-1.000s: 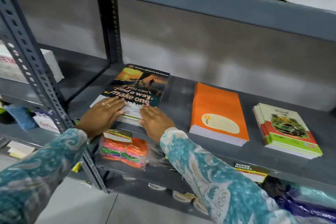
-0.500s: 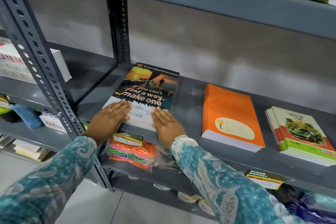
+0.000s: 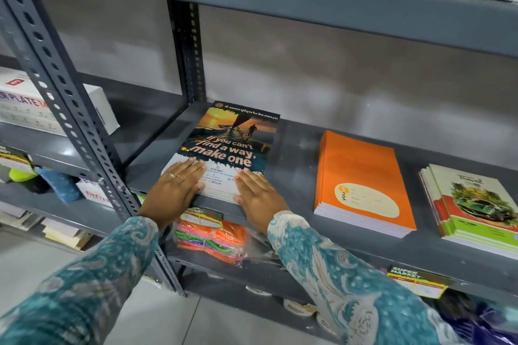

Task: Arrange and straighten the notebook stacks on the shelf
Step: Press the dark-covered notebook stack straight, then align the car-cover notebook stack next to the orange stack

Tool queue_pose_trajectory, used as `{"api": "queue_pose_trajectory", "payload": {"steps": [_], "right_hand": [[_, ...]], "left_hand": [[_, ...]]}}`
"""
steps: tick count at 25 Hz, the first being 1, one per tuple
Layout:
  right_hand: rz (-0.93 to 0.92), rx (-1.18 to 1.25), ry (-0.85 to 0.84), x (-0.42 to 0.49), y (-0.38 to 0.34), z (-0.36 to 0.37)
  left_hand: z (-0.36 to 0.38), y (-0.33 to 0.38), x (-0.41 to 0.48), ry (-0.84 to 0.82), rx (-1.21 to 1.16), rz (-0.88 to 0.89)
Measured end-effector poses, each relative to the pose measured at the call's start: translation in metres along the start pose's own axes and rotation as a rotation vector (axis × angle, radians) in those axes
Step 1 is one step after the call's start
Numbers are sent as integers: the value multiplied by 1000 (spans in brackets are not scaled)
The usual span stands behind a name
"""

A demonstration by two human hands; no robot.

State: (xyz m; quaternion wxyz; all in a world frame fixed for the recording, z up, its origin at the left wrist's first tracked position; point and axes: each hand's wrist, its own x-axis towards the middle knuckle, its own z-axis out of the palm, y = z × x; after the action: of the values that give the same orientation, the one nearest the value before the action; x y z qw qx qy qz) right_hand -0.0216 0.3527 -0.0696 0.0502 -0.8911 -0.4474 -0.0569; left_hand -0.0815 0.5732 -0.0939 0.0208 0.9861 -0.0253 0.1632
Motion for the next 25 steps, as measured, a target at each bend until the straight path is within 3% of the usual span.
{"api": "queue_pose_trajectory", "payload": {"steps": [4,6,12,15,17,20,22,25], "right_hand": [[-11,22,140,-31,25,-12],[29,14,241,-55,52,-16],[375,-65,391,-168,176,-43],[698,-57,494,-240,246,-44],[1007,39,529,-278,278,-48],[1292,421,462,-314,303,-61],[1313,661,361,-324,316,-64],[1272,794,386,-329,322,-63]], "left_hand": [[-1,40,-4,76,20,-101],[0,85,6,122,-39,-55],[6,283,71,310,-248,251],[6,389,94,215,-561,311],[10,443,107,68,-808,188],[26,489,126,-213,-1100,-235],[38,504,130,-280,-1245,-372],[44,521,131,-232,-1312,-461]]}}
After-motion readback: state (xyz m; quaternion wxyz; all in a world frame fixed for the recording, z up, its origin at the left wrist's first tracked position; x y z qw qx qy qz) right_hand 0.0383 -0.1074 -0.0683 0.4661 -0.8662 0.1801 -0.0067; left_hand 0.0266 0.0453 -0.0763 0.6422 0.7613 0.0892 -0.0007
